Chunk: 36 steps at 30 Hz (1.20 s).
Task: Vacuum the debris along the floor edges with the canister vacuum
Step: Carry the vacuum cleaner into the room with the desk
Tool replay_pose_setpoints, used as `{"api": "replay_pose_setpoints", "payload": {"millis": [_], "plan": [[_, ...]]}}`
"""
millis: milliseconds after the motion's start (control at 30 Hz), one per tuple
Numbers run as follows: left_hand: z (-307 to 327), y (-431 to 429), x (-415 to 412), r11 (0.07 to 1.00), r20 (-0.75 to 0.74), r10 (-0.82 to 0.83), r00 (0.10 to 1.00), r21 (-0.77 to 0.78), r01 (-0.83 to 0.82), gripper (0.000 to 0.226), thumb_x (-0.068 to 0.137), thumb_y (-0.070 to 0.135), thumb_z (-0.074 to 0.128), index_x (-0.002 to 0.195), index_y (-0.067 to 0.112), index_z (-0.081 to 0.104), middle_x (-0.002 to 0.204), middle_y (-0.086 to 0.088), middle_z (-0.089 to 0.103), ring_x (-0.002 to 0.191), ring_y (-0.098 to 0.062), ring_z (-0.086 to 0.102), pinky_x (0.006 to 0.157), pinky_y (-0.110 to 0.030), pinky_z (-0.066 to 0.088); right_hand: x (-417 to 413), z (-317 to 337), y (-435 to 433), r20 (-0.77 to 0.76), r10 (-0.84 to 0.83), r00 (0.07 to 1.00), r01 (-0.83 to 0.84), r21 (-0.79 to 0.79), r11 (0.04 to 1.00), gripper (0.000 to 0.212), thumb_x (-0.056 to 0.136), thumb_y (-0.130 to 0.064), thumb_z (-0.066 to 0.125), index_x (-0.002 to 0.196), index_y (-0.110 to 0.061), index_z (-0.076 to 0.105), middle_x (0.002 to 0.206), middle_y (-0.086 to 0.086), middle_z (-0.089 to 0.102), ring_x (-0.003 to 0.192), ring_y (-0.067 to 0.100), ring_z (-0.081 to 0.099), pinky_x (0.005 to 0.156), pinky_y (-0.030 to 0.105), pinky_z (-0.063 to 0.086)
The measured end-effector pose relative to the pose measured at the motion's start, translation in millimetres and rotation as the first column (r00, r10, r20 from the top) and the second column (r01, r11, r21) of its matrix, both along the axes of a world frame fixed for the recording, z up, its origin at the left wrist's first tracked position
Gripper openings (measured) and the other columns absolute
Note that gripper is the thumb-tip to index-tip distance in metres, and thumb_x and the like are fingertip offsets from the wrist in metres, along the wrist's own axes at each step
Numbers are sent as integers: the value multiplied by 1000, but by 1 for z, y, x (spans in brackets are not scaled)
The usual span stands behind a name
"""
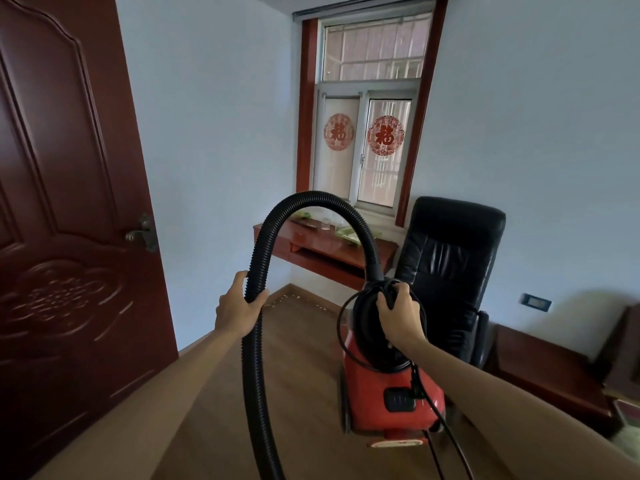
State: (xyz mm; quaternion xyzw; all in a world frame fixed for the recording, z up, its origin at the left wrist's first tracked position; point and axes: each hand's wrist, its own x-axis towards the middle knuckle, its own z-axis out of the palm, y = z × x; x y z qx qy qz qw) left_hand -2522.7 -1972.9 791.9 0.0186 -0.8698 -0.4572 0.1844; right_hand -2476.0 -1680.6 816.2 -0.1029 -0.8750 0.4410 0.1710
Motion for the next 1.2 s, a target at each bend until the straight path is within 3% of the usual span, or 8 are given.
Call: {"api": "replay_pose_setpoints", "payload": {"millis": [200,333,433,533,800,900,1067,1200], "plan": [[-10,7,-63,999,3,25,1000,36,-25,43,92,37,64,129,27,43,90,-5,67,69,-21,67,58,-28,51,-80,-14,5,2,36,999,-36,9,999,35,101,-31,48,129,-11,41,83,4,55,58,26,65,33,28,46],[-22,17,-116,996,8,93,996,8,-94,47,93,39,63,133,27,40,91,-4,67,66,-19,66,57,-28,50,-143,-31,12,22,67,998,-67,-11,998,37,100,-33,50,131,-14,41,92,11,61,62,27,66,34,29,48],[-31,26,-149,990,23,142,990,5,-142,49,94,39,62,135,26,39,90,-4,66,66,-19,65,62,-32,53,-183,-45,15,53,108,993,-107,-27,994,36,101,-34,49,131,-16,40,86,8,60,60,28,66,37,32,51],[-39,31,-177,984,25,180,983,-3,-180,48,94,38,62,135,26,39,91,-5,66,67,-17,64,58,-27,46,-220,-53,20,70,149,986,-148,-22,989,35,101,-33,50,130,-15,41,82,2,57,60,24,65,38,31,51],[-71,36,-236,971,109,236,966,7,-238,48,93,41,61,133,27,38,87,-4,66,72,-21,65,67,-33,51,-296,-82,21,122,217,969,-211,-61,976,36,102,-30,48,134,-16,40,78,-3,54,60,11,57,38,17,40],[-88,38,-255,971,140,233,962,17,-237,46,94,39,61,132,26,39,83,-3,66,68,-19,64,58,-29,46,-321,-99,19,155,226,962,-216,-81,973,38,101,-32,48,136,-18,39,80,0,56,61,15,61,41,25,50],[-132,26,-291,969,200,242,949,7,-249,40,93,42,61,125,28,42,76,1,65,65,-17,64,58,-31,51,-371,-131,14,241,235,942,-232,-41,972,43,101,-34,49,139,-18,38,83,2,57,65,18,63,44,25,48],[-161,8,-322,962,219,271,937,-24,-272,34,95,34,61,123,21,46,85,3,63,70,-14,59,55,-25,39,-411,-165,2,313,266,912,-282,7,959,41,101,-36,49,137,-22,36,83,11,63,57,25,65,42,35,54]]}}
